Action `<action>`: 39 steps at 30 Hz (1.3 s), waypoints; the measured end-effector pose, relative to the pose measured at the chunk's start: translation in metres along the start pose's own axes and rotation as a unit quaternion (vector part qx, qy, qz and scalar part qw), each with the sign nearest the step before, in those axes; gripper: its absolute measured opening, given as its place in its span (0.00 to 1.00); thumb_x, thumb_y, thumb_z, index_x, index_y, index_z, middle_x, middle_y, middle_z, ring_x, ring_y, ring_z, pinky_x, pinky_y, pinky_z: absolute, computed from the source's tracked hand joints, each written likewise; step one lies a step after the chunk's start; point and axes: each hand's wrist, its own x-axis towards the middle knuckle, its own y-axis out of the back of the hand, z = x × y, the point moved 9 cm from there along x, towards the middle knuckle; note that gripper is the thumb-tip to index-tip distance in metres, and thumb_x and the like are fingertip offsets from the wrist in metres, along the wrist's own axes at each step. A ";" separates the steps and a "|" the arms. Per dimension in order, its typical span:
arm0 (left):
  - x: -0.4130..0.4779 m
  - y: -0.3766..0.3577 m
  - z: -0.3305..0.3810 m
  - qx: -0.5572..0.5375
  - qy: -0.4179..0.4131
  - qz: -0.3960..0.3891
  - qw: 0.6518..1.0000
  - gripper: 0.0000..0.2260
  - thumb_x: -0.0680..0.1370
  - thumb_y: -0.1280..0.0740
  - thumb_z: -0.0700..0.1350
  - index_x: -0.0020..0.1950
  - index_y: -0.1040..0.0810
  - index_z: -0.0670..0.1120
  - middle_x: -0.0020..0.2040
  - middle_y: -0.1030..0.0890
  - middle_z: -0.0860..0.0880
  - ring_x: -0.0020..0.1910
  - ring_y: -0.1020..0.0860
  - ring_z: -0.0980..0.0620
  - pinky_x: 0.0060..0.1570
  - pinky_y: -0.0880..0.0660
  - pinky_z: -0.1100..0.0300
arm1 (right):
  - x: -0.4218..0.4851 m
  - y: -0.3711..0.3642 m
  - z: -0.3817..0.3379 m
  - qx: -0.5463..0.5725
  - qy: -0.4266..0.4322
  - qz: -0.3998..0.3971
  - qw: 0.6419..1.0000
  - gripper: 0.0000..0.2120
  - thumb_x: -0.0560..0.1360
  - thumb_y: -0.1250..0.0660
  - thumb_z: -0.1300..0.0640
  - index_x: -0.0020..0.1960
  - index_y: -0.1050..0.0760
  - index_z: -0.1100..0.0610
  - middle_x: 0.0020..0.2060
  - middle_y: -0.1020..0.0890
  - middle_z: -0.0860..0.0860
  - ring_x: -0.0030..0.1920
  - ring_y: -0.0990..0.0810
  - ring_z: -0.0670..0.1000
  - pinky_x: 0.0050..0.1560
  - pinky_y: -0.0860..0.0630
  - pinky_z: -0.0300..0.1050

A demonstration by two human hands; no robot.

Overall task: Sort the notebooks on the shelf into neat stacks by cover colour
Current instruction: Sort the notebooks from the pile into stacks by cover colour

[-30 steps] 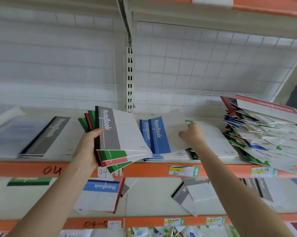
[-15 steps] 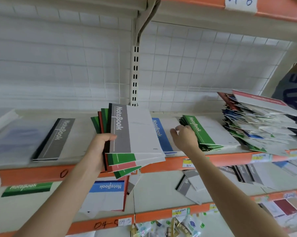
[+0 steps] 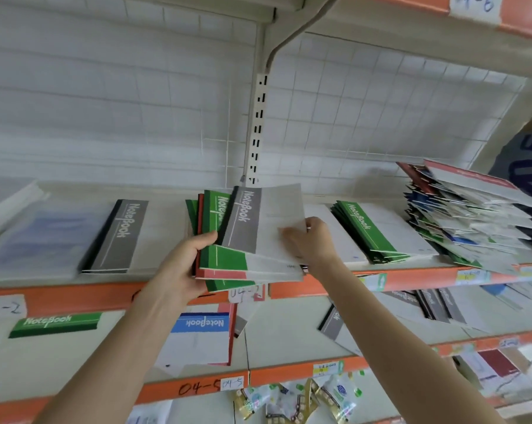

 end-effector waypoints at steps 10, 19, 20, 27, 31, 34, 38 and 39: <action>-0.041 0.121 0.038 -0.022 -0.113 0.141 0.983 0.16 0.79 0.41 0.36 0.66 0.30 0.46 0.52 0.20 0.43 0.42 0.21 0.47 0.32 0.23 0.52 | -0.006 -0.095 -0.043 0.025 0.051 -0.102 0.993 0.05 0.75 0.36 0.63 0.50 0.29 0.59 0.41 0.23 0.51 0.39 0.24 0.51 0.32 0.28 0.39; -0.103 0.227 0.050 -0.089 -0.176 0.274 0.941 0.18 0.79 0.40 0.35 0.68 0.31 0.47 0.60 0.23 0.44 0.51 0.23 0.44 0.42 0.27 0.51 | 0.006 -0.170 -0.057 -0.243 0.121 -0.134 0.953 0.11 0.74 0.38 0.64 0.55 0.25 0.66 0.48 0.19 0.59 0.49 0.20 0.59 0.43 0.25 0.44; -0.108 0.234 0.050 -0.098 -0.176 0.283 0.938 0.18 0.79 0.41 0.35 0.69 0.31 0.47 0.60 0.23 0.43 0.50 0.23 0.44 0.43 0.27 0.50 | 0.005 -0.175 -0.058 -0.265 0.124 -0.131 0.947 0.10 0.75 0.38 0.64 0.53 0.25 0.66 0.45 0.20 0.58 0.49 0.21 0.59 0.42 0.26 0.43; -0.130 0.259 0.053 -0.109 -0.199 0.295 0.928 0.21 0.80 0.43 0.34 0.70 0.32 0.50 0.57 0.24 0.45 0.51 0.24 0.44 0.50 0.29 0.47 | -0.008 -0.208 -0.064 -0.384 0.139 -0.127 0.904 0.05 0.75 0.41 0.62 0.41 0.29 0.60 0.40 0.23 0.54 0.46 0.23 0.57 0.43 0.29 0.45; -0.126 0.258 0.055 -0.109 -0.201 0.288 0.930 0.19 0.79 0.42 0.34 0.68 0.31 0.49 0.51 0.21 0.47 0.44 0.22 0.48 0.44 0.27 0.50 | -0.012 -0.216 -0.062 -0.461 0.122 -0.136 0.869 0.12 0.76 0.43 0.58 0.56 0.26 0.59 0.53 0.22 0.57 0.56 0.25 0.59 0.57 0.30 0.51; -0.117 0.255 0.055 -0.113 -0.194 0.277 0.934 0.20 0.79 0.41 0.34 0.70 0.31 0.47 0.53 0.21 0.45 0.44 0.22 0.48 0.39 0.27 0.51 | -0.009 -0.214 -0.068 -0.475 0.162 -0.132 0.855 0.13 0.78 0.44 0.53 0.55 0.27 0.60 0.53 0.23 0.57 0.56 0.26 0.59 0.57 0.30 0.52; -0.101 0.239 0.058 -0.112 -0.193 0.244 0.944 0.21 0.78 0.40 0.33 0.70 0.32 0.48 0.50 0.20 0.46 0.46 0.21 0.47 0.39 0.27 0.51 | -0.018 -0.213 -0.086 -0.274 0.204 -0.182 0.922 0.17 0.80 0.44 0.52 0.40 0.27 0.61 0.35 0.24 0.53 0.40 0.24 0.55 0.42 0.32 0.42; -0.095 0.232 0.060 -0.109 -0.194 0.231 0.947 0.22 0.78 0.40 0.33 0.69 0.31 0.49 0.50 0.20 0.47 0.46 0.21 0.47 0.39 0.27 0.51 | -0.024 -0.214 -0.086 -0.212 0.172 -0.215 0.938 0.18 0.80 0.44 0.52 0.39 0.27 0.62 0.33 0.26 0.53 0.36 0.26 0.53 0.40 0.33 0.41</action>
